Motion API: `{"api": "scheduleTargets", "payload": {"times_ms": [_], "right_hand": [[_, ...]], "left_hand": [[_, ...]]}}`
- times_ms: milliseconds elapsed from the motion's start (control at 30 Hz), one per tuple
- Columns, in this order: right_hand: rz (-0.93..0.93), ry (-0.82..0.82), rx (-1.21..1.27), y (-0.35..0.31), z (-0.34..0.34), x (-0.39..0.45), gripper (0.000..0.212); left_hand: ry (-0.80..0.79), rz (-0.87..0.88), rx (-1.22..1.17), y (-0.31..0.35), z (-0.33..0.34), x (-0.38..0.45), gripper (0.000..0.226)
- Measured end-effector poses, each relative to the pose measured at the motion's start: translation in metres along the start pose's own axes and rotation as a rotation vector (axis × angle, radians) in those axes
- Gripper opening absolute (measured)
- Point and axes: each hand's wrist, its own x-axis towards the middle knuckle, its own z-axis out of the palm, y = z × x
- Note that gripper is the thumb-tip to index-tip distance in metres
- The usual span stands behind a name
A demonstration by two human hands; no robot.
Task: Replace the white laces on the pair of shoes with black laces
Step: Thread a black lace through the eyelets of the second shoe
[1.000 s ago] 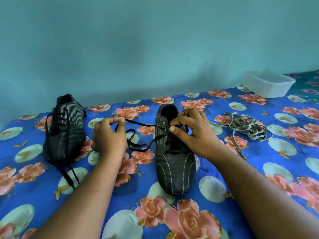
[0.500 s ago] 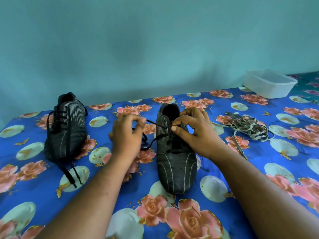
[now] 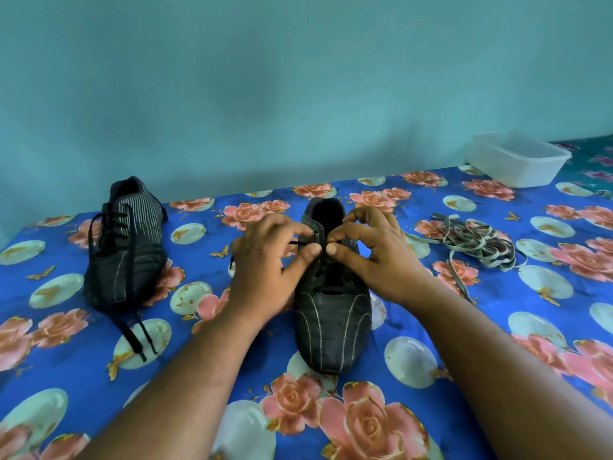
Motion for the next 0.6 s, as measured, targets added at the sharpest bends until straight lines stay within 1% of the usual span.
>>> {"api": "scheduleTargets", "payload": {"times_ms": [100,200,267,333,400,500,600], "right_hand": [[0.008,-0.018,0.016,0.002,-0.004,0.001,0.034],[0.001,-0.033,0.021,0.004,-0.007,0.002,0.03],[-0.006,-0.037,0.027,0.005,-0.007,0.002,0.029],[-0.018,-0.014,0.064,0.005,-0.008,0.002,0.029],[-0.015,0.039,0.115,0.005,-0.011,0.003,0.023],[0.017,0.074,0.156,0.005,-0.019,0.004,0.012],[0.026,0.036,0.166,0.006,-0.024,0.005,0.005]], "left_hand": [[-0.03,-0.018,-0.045,0.002,0.004,-0.002,0.024],[-0.03,-0.086,-0.038,-0.003,0.002,-0.002,0.029],[-0.035,-0.123,-0.036,-0.005,0.0,-0.002,0.028],[-0.039,-0.177,-0.058,-0.005,-0.002,-0.002,0.02],[-0.047,-0.214,-0.098,-0.004,-0.003,-0.002,0.018],[-0.076,-0.186,-0.12,-0.004,-0.002,-0.003,0.025],[-0.076,-0.178,-0.119,-0.006,-0.001,-0.003,0.029]]}}
